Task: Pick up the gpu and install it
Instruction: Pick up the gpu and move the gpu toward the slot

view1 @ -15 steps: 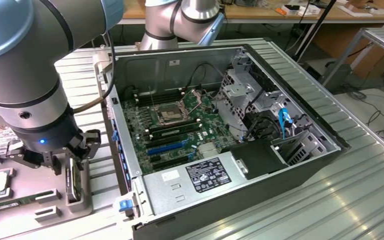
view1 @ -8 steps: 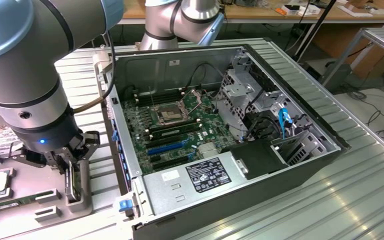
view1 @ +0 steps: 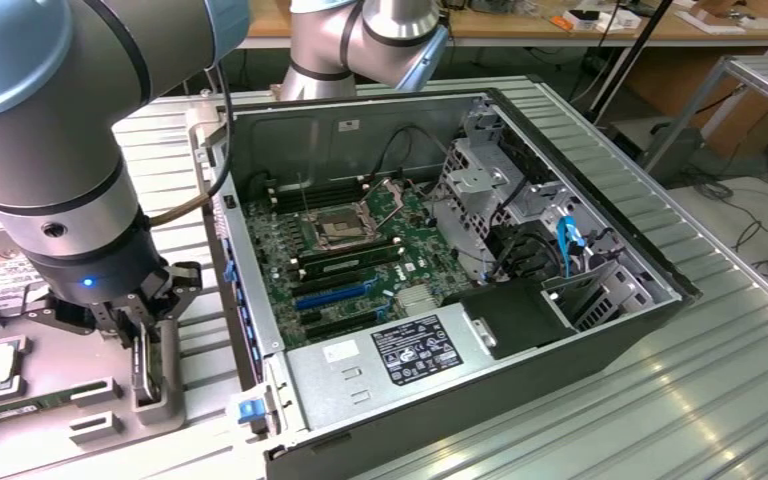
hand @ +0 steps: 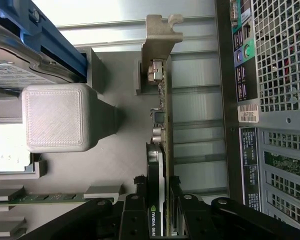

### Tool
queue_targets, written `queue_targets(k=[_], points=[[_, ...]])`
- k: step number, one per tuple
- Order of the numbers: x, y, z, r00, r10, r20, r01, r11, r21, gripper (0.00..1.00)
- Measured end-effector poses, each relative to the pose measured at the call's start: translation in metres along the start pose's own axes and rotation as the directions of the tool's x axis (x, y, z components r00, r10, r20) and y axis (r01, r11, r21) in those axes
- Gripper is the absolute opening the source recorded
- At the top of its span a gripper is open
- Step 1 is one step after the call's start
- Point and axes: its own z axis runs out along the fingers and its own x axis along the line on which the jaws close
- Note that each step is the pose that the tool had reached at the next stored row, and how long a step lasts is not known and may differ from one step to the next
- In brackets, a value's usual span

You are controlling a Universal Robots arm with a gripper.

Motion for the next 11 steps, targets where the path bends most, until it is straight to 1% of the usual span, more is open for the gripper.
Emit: queue_targets(k=[2,11], points=[[0.0,0.0,0.0,1.0,0.0,-0.0002,0.0,1.0,0.0001,0.27],[0.0,0.0,0.0,1.0,0.0,0.0,0.0,1.0,0.0,0.27]])
